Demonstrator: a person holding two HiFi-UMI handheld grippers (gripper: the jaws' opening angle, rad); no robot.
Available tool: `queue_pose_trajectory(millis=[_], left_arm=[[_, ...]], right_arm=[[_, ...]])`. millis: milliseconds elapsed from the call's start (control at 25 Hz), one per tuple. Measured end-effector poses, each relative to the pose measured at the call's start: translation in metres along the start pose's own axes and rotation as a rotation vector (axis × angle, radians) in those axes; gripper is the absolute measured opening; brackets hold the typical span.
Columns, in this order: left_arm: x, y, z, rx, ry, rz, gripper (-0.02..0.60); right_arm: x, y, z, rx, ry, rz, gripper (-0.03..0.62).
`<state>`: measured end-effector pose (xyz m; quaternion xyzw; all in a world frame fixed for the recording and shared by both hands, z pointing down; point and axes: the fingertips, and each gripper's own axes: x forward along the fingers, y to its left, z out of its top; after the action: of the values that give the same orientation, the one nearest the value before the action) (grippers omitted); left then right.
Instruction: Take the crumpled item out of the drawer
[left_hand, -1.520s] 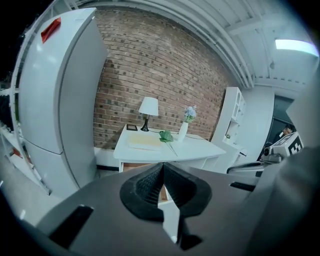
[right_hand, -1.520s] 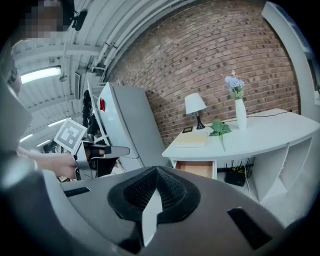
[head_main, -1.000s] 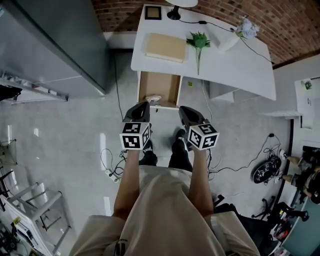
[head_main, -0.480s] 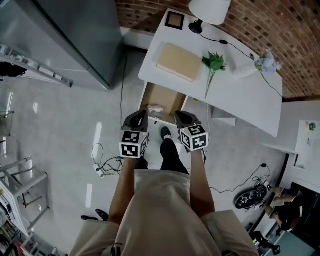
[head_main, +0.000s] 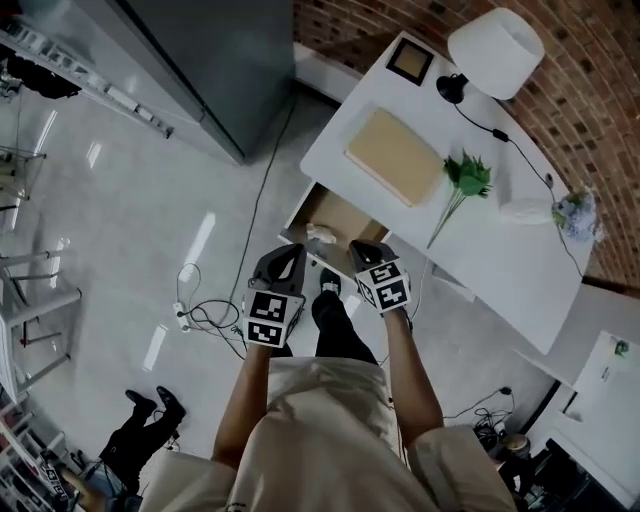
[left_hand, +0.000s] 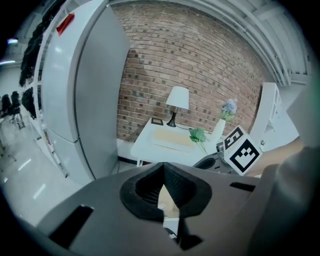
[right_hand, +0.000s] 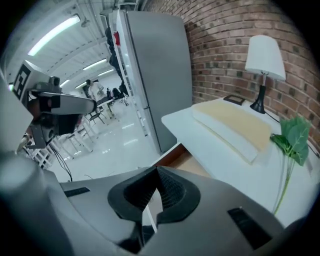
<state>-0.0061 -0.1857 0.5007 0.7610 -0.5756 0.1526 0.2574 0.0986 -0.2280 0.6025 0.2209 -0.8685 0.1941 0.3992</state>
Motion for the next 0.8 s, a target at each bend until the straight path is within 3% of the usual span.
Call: queue_pose_trajectory(millis=[240, 400, 800], left_arm=[[0.007, 0.011, -0.037, -0.067, 0.021, 0.108, 0.015], [0.013, 0.01, -0.061, -0.132, 0.028, 0.138, 0.015], [0.004, 0.032, -0.122, -0.284, 0.005, 0.281, 0.015]], right_arm=[[0.048, 0.001, -0.027, -0.132, 0.104, 0.109, 0.025], [0.067, 0.003, -0.047, -0.22, 0.161, 0.132, 0.025], [0.116, 0.005, -0.078, -0.3, 0.245, 0.187, 0.028]])
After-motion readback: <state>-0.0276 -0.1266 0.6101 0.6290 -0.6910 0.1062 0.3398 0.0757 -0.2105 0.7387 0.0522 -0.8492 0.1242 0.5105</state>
